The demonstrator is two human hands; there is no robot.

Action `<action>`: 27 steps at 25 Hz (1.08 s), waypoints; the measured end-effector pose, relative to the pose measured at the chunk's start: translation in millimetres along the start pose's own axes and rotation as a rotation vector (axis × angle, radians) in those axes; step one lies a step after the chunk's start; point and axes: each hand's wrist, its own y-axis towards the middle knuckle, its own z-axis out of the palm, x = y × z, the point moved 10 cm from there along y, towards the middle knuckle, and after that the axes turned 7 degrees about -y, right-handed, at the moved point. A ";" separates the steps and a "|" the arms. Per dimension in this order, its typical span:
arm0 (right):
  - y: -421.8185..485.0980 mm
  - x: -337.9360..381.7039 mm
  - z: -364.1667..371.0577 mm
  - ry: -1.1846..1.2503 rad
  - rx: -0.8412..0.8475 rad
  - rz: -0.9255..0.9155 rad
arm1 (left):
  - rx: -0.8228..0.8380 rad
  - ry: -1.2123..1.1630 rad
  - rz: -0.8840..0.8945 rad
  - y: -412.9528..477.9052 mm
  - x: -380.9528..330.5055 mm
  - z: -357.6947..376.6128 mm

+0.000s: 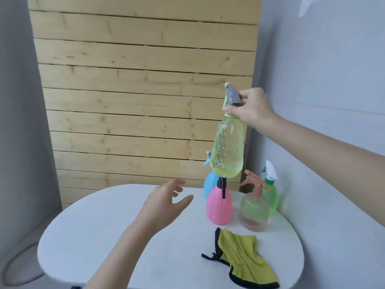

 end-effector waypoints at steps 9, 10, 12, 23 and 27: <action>72.5 -123.5 22.1 -0.055 -0.129 0.104 | 0.217 0.082 -0.079 88.4 49.4 124.8; 74.9 -138.2 29.9 -0.063 -0.126 0.115 | 0.243 0.067 -0.095 92.8 55.9 138.5; 73.8 -167.7 51.1 -0.093 -0.096 0.140 | 0.266 0.039 -0.124 102.3 66.3 159.4; 29.2 -252.9 129.2 -0.108 0.082 0.253 | 0.193 -0.055 -0.100 116.1 78.0 179.8; 30.2 -260.0 135.4 -0.135 0.145 0.306 | 0.195 -0.070 -0.101 117.7 80.7 180.0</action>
